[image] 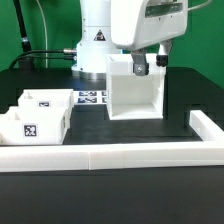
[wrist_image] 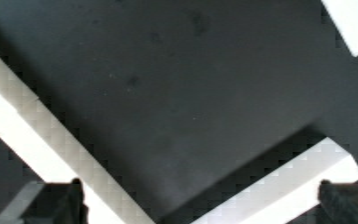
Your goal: Assemble drawer
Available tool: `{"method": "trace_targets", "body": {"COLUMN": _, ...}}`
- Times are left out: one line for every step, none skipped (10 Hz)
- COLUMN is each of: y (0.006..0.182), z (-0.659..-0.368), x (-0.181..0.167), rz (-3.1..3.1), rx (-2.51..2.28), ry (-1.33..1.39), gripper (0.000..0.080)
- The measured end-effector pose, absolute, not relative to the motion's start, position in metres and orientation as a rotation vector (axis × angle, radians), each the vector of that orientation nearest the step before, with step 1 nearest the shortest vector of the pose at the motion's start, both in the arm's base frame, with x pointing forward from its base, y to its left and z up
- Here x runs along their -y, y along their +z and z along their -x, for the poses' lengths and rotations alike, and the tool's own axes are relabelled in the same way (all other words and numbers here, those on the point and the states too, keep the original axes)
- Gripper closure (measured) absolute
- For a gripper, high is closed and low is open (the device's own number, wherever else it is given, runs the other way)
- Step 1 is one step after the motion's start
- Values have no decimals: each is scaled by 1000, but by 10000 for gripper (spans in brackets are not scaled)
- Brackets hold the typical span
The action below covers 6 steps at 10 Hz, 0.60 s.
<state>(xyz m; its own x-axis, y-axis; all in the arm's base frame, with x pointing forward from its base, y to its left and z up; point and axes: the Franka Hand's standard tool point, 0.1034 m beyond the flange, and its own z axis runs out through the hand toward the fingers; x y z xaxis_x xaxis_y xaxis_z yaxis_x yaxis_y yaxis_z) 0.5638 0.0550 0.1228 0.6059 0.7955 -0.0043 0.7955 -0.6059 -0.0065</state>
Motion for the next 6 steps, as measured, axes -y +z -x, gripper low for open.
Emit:
{"method": "trace_targets", "body": {"y": 127, "z": -553, "x": -56, "rz": 2884, "rx": 1263, "ry": -34, "gripper": 150}}
{"method": "trace_targets", "body": {"y": 131, "z": -532, "x": -58, "rz": 2932, "rx": 1156, "ry": -26, "gripper": 150}}
{"method": "trace_targets", "body": {"y": 136, "z": -520, "x": -63, "rz": 2972, "rx": 1058, "ry": -19, "gripper": 150}}
{"method": "trace_targets", "body": {"y": 140, "z": -510, "x": -67, "rz": 2993, "rx": 1004, "ry": -17, "gripper": 150}}
{"method": "trace_targets", "body": {"y": 141, "z": -503, "x": -69, "rz": 2997, "rx": 989, "ry": -11, "gripper": 150}}
{"method": "trace_targets", "body": {"y": 140, "z": -504, "x": -68, "rz": 2995, "rx": 994, "ry": -9, "gripper": 150}}
